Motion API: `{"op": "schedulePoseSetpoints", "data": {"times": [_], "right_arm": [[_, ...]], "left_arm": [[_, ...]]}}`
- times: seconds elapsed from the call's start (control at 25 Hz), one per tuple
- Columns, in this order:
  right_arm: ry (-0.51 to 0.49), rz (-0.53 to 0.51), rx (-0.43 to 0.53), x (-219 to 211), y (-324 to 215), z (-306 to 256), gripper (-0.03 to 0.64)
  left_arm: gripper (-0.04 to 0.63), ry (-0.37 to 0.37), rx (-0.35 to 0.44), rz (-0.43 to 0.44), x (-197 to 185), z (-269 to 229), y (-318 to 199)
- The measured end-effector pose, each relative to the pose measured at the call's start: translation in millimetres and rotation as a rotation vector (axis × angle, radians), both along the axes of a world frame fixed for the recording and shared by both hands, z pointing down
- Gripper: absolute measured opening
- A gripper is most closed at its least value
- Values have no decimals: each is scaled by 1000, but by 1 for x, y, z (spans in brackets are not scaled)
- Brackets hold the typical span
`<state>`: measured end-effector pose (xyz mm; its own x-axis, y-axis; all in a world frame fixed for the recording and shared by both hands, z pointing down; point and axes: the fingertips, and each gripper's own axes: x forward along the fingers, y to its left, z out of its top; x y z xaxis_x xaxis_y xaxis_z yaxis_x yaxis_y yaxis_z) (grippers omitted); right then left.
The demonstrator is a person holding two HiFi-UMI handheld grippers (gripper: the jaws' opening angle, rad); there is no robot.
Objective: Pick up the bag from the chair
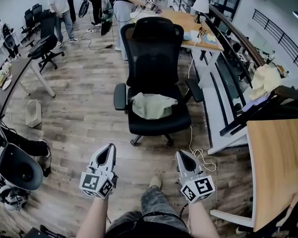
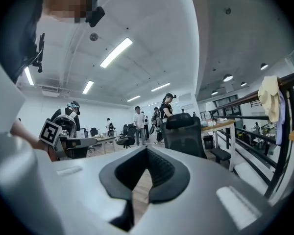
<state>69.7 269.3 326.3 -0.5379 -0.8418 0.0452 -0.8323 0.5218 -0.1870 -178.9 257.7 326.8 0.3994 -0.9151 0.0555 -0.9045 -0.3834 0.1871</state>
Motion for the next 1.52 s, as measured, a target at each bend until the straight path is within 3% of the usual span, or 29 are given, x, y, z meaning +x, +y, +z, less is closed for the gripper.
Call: {"op": "schedulePoseSetpoints", "data": {"times": [0.36,0.64,0.84,1.32,1.52], "right_arm": [[19,-68,-72,25,-93,31,8],[11,-84,-122,35,-141,59,8],[-26,-75,-178,35,-160,82,8],[-31,9,-262,31,-242,135,8],[-34,54,-315,23,-279,163,8]], "left_arm": [[-3,25,-70,5,53,30,-96],[-3,21,-124,16,79,56,-141],[-3,19,-169,32,86,78,-164],[5,132,-368,12,76,180,-266],[85,199,-482,11,70,233,-305]]}}
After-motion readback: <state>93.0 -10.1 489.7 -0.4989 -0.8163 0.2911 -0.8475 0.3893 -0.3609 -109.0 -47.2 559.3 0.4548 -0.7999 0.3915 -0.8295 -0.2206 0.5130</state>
